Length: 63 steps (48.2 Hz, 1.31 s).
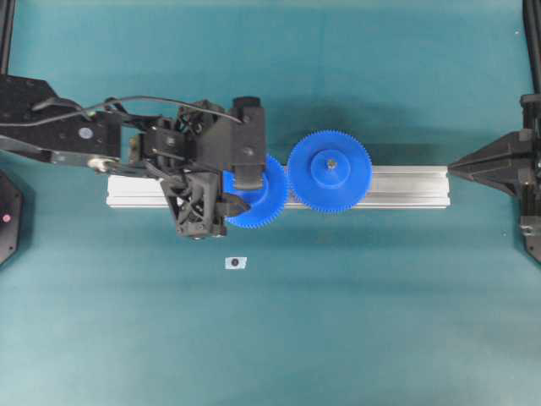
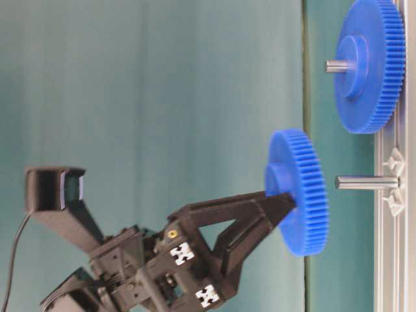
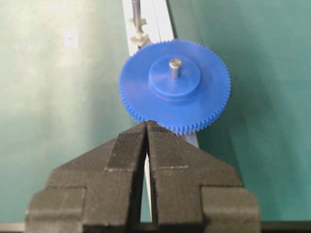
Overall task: Find the location of the shaft and insert the small gear.
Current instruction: 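Lift the gear and carry it to the empty left shaft on the rail, then align the gear's hole with the shaft beside the large gear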
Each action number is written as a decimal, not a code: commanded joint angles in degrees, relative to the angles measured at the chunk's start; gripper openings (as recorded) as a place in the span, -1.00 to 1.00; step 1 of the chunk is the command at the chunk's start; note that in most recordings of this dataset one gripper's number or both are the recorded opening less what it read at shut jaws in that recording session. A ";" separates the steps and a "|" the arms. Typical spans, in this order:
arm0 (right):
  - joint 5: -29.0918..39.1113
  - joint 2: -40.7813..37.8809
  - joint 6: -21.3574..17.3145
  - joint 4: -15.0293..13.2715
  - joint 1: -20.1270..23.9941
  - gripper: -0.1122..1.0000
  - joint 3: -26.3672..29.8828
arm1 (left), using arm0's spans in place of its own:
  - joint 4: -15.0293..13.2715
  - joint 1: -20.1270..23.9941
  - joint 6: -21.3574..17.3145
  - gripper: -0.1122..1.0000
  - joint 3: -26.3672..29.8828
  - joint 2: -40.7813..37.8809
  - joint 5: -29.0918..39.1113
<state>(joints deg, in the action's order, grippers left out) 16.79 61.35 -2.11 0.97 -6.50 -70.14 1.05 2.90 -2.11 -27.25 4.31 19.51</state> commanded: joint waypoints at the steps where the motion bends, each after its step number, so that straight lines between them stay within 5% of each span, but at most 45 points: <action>1: -1.14 -0.09 -0.44 0.09 -0.09 -0.66 0.18 | 0.26 0.26 -0.18 0.36 2.11 -0.09 0.44; 17: -1.58 0.00 -0.44 0.09 -0.09 -0.66 -0.18 | 0.18 0.97 -3.43 0.36 3.52 -3.78 1.93; 63: -1.67 0.88 -0.44 0.09 -0.09 -0.66 -0.26 | 0.18 2.02 -3.52 0.36 7.38 -8.17 5.89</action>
<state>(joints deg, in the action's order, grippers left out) 15.73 62.58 -2.11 0.97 -6.50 -71.02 1.14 5.01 -5.54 -21.01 -4.04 25.40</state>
